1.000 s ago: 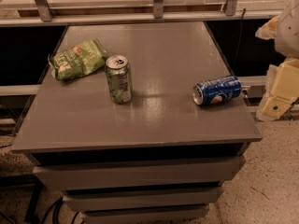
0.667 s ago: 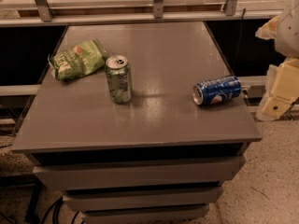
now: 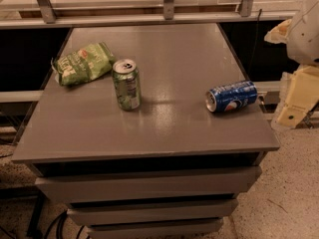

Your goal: Move pepsi can near green jalapeno chip bag

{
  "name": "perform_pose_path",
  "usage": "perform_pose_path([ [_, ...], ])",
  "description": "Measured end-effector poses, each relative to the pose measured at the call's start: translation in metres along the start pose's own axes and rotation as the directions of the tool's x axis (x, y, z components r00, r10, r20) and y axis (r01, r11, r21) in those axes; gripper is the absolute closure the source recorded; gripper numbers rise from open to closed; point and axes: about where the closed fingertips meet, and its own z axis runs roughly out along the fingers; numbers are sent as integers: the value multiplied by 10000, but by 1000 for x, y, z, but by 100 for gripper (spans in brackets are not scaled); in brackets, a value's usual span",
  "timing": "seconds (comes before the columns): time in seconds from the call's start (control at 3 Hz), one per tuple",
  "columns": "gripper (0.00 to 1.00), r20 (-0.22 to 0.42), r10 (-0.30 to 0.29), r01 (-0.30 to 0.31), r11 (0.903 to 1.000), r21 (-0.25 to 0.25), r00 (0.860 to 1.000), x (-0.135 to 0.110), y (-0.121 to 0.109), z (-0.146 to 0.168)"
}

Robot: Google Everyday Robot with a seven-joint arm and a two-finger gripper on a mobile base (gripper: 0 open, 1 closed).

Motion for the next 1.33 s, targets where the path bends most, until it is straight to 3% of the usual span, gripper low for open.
perform_pose_path([
  [0.33, 0, 124, -615, 617, 9980, -111, 9980, -5, 0, 9],
  [0.67, 0, 308, -1407, 1418, 9892, -362, 9896, -8, -1, 20],
  [1.33, 0, 758, -2756, 2820, 9549, -932, 9583, -15, -5, 48],
])
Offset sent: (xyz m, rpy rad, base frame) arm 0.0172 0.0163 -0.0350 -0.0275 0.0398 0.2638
